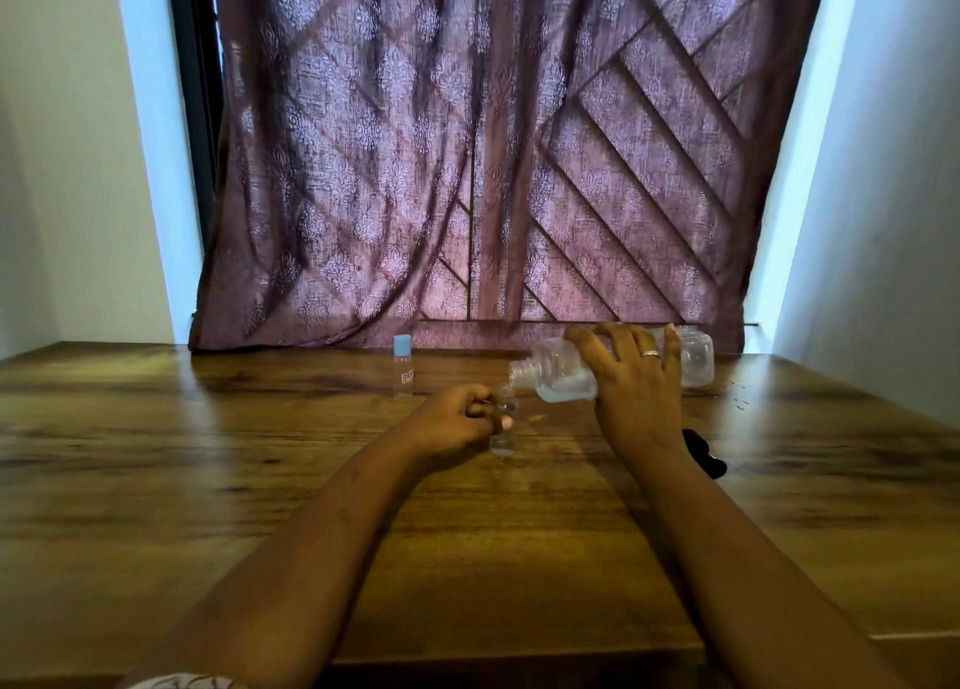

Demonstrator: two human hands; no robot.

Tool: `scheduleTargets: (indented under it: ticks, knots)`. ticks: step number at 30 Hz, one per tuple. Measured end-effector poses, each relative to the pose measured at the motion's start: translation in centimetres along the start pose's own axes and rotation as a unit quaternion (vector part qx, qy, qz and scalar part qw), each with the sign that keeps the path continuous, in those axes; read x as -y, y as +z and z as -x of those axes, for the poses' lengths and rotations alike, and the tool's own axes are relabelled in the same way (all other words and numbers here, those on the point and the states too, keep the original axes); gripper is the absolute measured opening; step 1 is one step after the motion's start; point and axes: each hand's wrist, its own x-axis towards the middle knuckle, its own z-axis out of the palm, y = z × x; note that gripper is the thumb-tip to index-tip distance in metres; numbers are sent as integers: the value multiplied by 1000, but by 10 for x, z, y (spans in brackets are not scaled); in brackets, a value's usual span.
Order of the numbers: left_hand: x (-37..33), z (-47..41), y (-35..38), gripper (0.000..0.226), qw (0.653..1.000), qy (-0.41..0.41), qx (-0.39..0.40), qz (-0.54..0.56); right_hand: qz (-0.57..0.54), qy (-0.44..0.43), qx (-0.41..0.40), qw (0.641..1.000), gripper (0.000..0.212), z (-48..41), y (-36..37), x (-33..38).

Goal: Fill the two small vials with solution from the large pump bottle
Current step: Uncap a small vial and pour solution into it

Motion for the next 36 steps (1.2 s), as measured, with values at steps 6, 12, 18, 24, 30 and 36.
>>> scheduleTargets:
  ticks: [6,12,18,24,30,36]
  knots:
    - [-1,0,0,16,1000,-1,-3,-2,4,2,-1,1000,67,1,1,0]
    - [2,-1,0,16,999,-12,-9,28,1,2,-2,1000,69,0,0,0]
    - [-1,0,0,18,1000,-12,-5,15,3,0,-1,1000,66,0,-1,1]
    - [4,-1,-2,16,999,-22,-13,28,4,-2,-9,1000,67,0,-2,1]
    - [4,-2,-1,17,999,-24,-11,35,0,-1,-2,1000,67,0,-2,1]
    - [2,0,-2,18,998,-29,-5,54,3,-2,-5,1000,67,0,-2,1]
